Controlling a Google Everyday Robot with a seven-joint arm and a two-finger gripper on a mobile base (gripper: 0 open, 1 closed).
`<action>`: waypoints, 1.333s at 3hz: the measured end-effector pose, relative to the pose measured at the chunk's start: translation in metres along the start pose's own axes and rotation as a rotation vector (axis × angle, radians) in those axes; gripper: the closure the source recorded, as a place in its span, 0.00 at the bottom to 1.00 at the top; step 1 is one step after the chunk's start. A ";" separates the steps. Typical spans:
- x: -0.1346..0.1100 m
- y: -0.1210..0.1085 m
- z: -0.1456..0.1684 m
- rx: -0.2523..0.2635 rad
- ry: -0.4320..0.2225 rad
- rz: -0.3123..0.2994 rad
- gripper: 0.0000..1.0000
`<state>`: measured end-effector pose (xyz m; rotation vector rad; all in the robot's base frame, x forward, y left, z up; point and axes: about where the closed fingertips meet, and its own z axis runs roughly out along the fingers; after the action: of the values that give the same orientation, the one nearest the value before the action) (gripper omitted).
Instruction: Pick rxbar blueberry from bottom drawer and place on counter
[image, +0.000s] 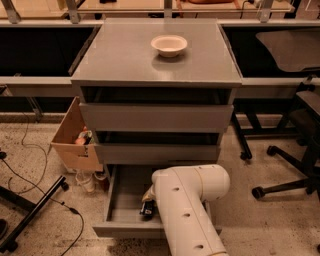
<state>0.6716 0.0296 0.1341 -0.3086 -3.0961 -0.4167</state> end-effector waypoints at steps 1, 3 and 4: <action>-0.005 0.002 -0.001 -0.022 0.018 -0.020 1.00; -0.009 0.006 -0.001 -0.045 0.044 -0.045 1.00; -0.009 0.007 -0.003 -0.049 0.054 -0.053 1.00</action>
Offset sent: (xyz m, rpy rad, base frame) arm 0.0197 0.0026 0.0065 0.0502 0.0092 0.0494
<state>0.6819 0.0334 0.1380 -0.2121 -3.0510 -0.4943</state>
